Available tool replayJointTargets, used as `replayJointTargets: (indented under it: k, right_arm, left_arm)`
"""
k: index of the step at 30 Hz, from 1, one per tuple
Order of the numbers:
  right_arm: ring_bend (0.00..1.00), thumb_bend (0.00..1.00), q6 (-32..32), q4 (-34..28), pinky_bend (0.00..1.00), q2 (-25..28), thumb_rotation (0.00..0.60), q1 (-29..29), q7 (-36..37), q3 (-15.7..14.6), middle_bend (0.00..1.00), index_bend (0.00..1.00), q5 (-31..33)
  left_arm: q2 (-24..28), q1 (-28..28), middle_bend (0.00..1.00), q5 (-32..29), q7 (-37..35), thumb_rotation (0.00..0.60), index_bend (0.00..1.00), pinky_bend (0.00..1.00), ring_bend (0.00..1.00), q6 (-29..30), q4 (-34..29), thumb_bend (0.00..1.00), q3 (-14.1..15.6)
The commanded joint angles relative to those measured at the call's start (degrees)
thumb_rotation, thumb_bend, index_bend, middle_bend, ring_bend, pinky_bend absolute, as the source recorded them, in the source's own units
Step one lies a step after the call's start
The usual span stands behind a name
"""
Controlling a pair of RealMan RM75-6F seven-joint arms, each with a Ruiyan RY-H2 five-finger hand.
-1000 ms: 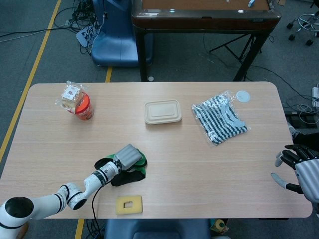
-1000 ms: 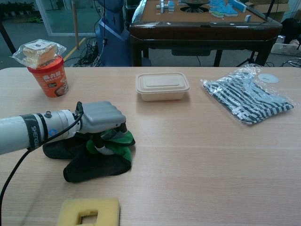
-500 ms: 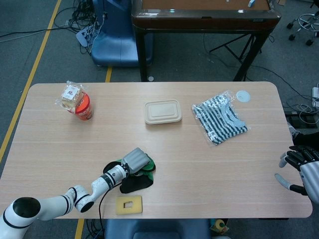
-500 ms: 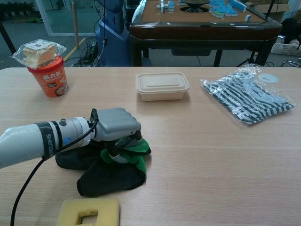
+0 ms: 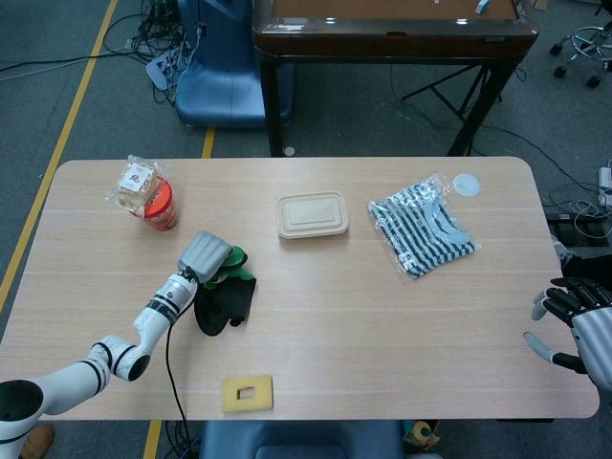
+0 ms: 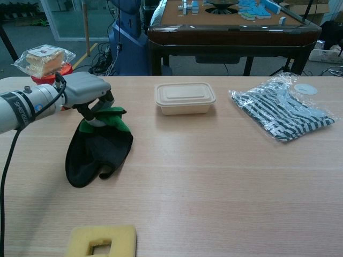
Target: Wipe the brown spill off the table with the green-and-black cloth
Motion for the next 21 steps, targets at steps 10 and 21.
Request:
replayJointTargets:
  k: [10, 21]
  right_arm:
    - [0.25, 0.29, -0.41, 0.38, 0.22, -0.49, 0.6, 0.7, 0.59, 0.16, 0.44, 0.54, -0.58]
    - [0.25, 0.29, -1.23, 0.77, 0.22, -0.59, 0.6, 1.45, 1.17, 0.34, 0.44, 0.54, -0.45]
  left_arm:
    - [7.33, 4.67, 0.15, -9.8, 9.71, 0.6, 0.06, 0.62, 0.26, 2.63, -12.34, 0.16, -1.8]
    - [13.68, 9.6, 0.0, -9.56, 3.77, 0.6, 0.0, 0.25, 0.0, 9.39, -24.64, 0.13, -2.35]
